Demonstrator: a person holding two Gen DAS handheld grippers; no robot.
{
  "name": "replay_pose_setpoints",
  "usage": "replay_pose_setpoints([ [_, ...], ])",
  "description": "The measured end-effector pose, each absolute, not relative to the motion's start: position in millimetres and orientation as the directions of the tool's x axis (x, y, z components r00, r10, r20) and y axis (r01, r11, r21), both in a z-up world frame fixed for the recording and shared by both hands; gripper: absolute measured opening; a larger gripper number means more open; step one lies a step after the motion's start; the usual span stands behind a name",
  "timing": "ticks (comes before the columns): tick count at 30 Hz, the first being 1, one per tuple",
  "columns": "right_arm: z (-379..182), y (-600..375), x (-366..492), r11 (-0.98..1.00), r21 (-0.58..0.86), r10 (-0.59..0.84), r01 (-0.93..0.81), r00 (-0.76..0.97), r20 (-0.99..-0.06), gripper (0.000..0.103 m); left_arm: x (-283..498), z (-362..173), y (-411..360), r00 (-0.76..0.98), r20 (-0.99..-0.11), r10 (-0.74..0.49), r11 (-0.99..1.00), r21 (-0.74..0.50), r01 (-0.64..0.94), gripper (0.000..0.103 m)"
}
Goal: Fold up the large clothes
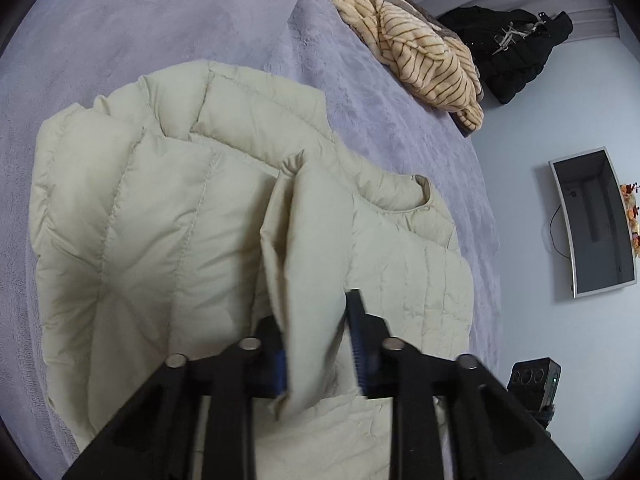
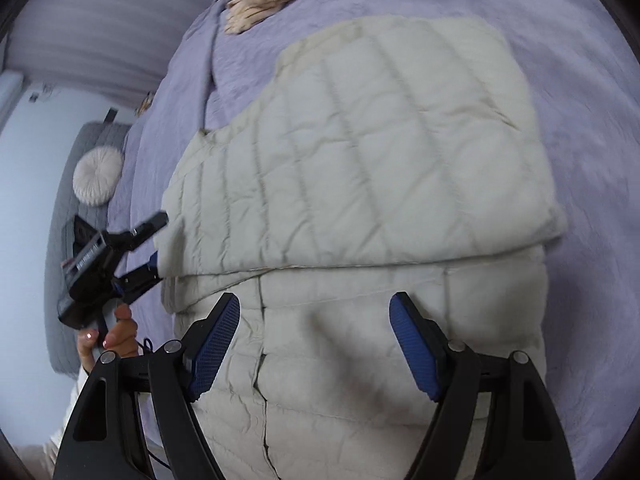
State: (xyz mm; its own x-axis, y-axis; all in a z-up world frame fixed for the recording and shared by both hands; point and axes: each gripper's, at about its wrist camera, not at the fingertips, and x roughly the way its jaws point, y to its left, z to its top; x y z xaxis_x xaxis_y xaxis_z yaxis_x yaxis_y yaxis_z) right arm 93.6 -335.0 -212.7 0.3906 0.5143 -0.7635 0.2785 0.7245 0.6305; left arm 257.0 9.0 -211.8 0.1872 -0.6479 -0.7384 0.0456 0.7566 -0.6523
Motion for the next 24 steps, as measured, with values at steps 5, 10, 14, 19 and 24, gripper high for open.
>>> replay_pose_setpoints([
  [5, -229, -371, 87, 0.594, 0.702, 0.509, 0.393, 0.493, -0.706, 0.08, 236, -204, 9, 0.209, -0.766, -0.608, 0.792, -0.602, 0.098, 0.007],
  [10, -230, -412, 82, 0.541, 0.695, 0.38, 0.474, 0.599, -0.705, 0.08, 227, -220, 16, 0.198, -0.797, -0.57, 0.82, -0.568, 0.073, 0.007],
  [14, -252, -443, 79, 0.44, 0.719, 0.375, 0.538, 0.618, -0.691, 0.072, 232, -227, 8, 0.204, -0.809, -0.55, 0.833, -0.548, 0.072, 0.007],
  [19, -242, -442, 83, 0.526, 0.677, 0.389, 0.514, 0.563, -0.729, 0.069, 231, -225, 5, 0.217, -0.824, -0.524, 0.85, -0.521, 0.074, 0.007],
  [24, -217, -444, 63, 0.556, 0.693, 0.467, 0.46, 0.516, -0.718, 0.071, 231, -224, 4, 0.216, -0.827, -0.52, 0.853, -0.516, 0.08, 0.007],
])
